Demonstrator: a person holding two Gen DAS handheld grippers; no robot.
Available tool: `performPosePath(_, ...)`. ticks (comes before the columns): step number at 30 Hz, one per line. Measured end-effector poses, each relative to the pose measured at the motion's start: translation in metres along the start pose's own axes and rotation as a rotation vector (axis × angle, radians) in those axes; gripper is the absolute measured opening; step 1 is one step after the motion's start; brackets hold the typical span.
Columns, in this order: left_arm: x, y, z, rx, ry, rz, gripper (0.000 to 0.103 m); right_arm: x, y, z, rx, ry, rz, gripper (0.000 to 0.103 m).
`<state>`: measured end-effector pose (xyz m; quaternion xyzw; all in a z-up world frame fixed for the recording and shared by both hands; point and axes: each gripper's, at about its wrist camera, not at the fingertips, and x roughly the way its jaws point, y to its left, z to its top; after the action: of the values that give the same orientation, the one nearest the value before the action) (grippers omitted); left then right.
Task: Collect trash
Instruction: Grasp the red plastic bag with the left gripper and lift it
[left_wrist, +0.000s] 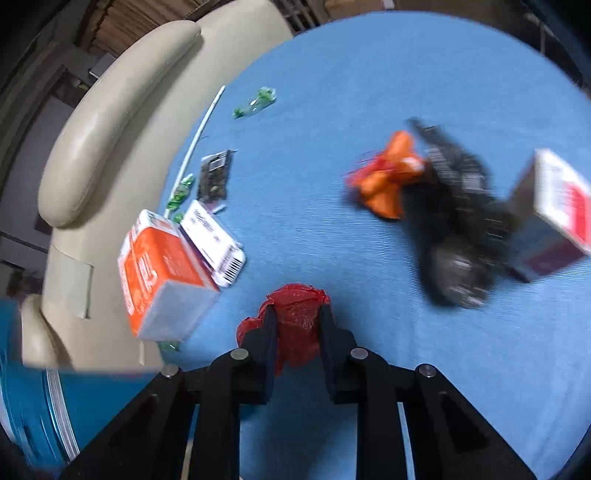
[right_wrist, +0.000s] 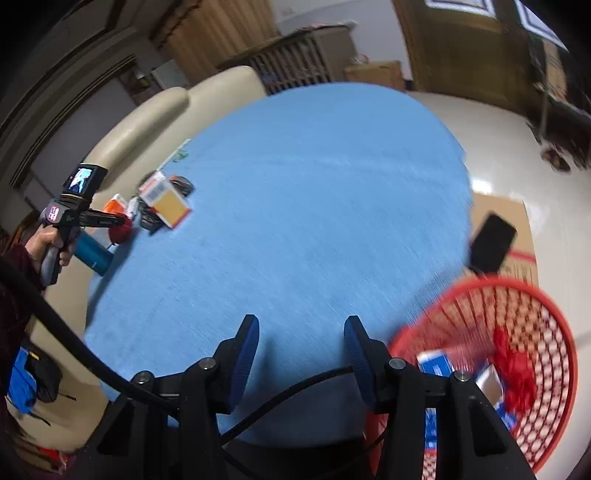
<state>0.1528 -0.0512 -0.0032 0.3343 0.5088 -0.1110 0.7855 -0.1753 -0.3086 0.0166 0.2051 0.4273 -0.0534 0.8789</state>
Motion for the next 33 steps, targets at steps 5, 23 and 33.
performPosePath(5,-0.056,-0.009,-0.034,-0.024,-0.118,-0.158,0.022,0.006,0.042,0.028,-0.098,-0.032,0.055,0.052)
performPosePath(23,-0.077,-0.041,-0.132,-0.105,-0.186,-0.423,0.056,0.12,0.171,0.12,-0.358,-0.047,0.217,0.072)
performPosePath(33,-0.077,-0.062,-0.143,-0.131,-0.186,-0.53,0.064,0.165,0.169,0.136,-0.265,-0.003,0.229,0.055)
